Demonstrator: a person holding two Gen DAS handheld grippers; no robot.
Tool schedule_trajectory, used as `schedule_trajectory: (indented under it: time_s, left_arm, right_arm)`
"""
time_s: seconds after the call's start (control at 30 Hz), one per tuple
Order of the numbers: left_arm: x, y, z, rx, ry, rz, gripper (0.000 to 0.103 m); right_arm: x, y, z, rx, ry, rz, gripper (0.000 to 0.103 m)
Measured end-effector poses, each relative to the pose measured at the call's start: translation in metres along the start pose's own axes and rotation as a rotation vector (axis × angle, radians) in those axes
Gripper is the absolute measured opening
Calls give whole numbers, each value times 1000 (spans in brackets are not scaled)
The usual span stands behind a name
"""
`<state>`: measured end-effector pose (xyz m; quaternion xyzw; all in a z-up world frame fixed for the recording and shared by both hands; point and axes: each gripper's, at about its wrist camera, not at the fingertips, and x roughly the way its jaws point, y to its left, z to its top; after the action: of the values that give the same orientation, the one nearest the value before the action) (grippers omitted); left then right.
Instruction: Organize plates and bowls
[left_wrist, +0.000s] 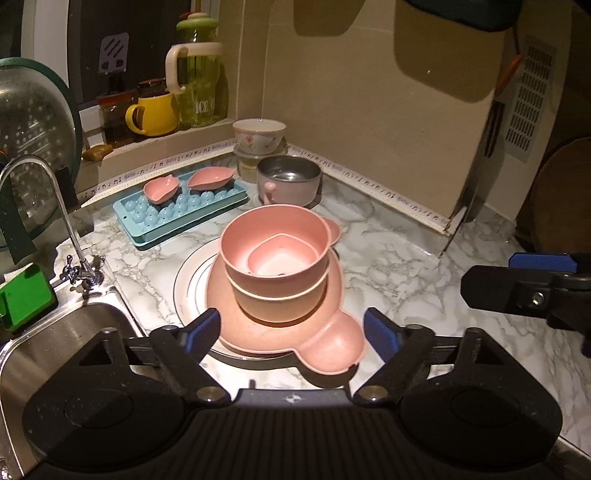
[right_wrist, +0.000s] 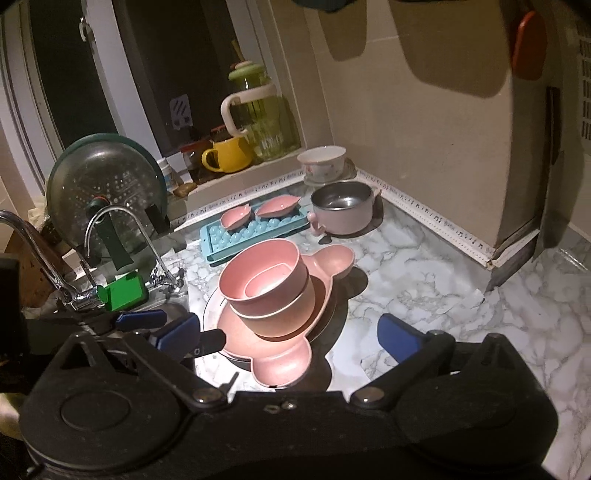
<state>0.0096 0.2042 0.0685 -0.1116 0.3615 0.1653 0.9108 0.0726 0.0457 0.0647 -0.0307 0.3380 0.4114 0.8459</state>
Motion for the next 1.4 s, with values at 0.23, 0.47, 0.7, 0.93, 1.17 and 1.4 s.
schedule_trajectory:
  time_s: [0.23,0.47,0.7,0.93,1.17,1.4]
  left_arm:
    - [-10,-6,-8,-16,-48,-15,102]
    - [-18,-14,-19,-24,-82,-8,102]
    - [-26,-17,-25,-38,-90,-4,102]
    - [-29,-18,-25,-35,-80,9,102]
    - [-26,-19,-28,-22,-66,1,102]
    - [-21,-22,-28,-13,-59,-12,102]
  right_arm:
    - [-22,-7,-14,8,-81,-5,103]
    - [-33,-7,-24,-19,-151,-12,103]
    - [-36,-1,-31,-56,-165,-44,103]
    - [-34,2,-43,-40,-174,-44,103]
    - [-33,-4,-47,-5,-172,-46,103]
    - [-30,-9,-48,19,-169,-54,103]
